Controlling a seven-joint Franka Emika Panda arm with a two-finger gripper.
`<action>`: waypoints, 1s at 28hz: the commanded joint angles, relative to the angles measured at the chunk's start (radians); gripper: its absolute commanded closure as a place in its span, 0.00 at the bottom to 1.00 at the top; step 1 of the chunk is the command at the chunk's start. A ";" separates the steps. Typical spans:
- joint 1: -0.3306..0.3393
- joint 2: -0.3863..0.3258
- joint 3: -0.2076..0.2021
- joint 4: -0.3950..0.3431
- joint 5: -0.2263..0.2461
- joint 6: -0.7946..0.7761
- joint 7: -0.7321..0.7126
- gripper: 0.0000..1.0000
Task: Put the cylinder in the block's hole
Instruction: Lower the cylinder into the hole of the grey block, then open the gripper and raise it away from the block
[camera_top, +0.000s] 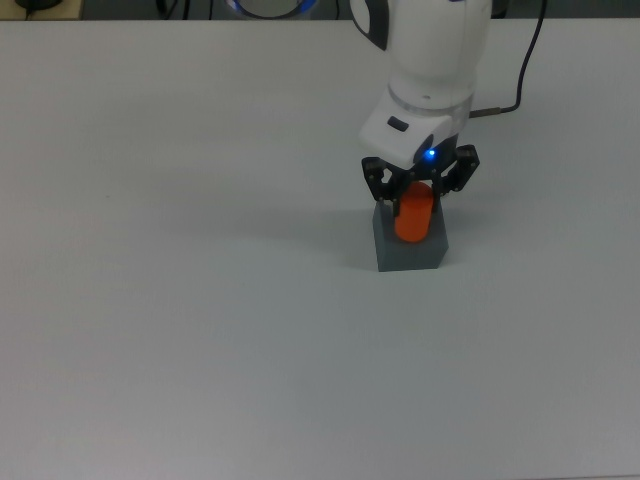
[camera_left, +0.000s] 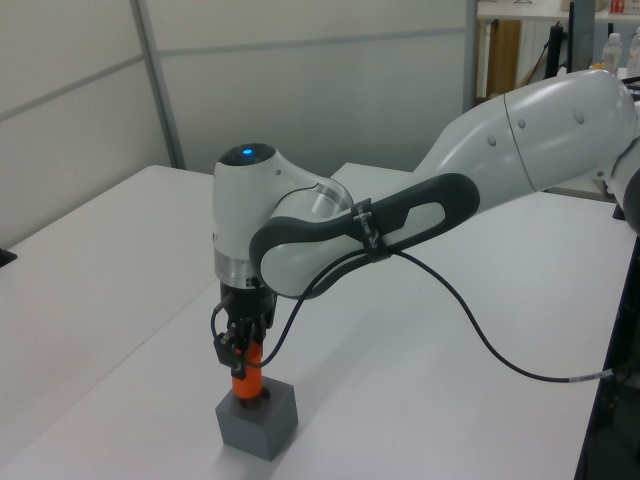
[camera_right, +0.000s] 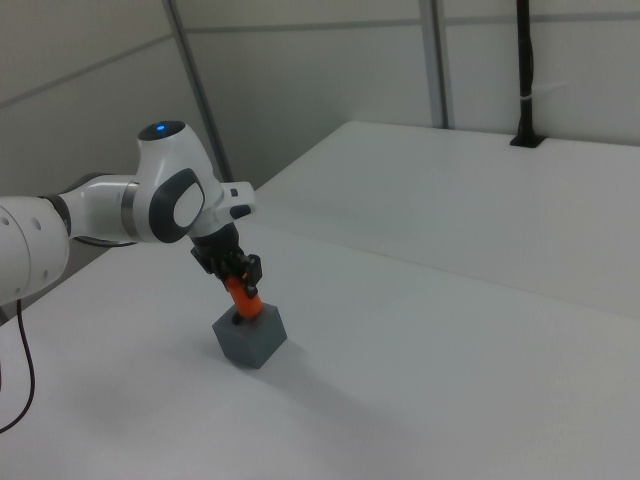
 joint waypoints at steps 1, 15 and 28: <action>0.029 0.011 -0.008 0.026 -0.035 -0.032 0.034 0.88; 0.030 0.011 -0.009 -0.004 -0.061 -0.079 0.042 0.75; 0.032 0.000 -0.009 0.003 -0.091 -0.088 0.094 0.00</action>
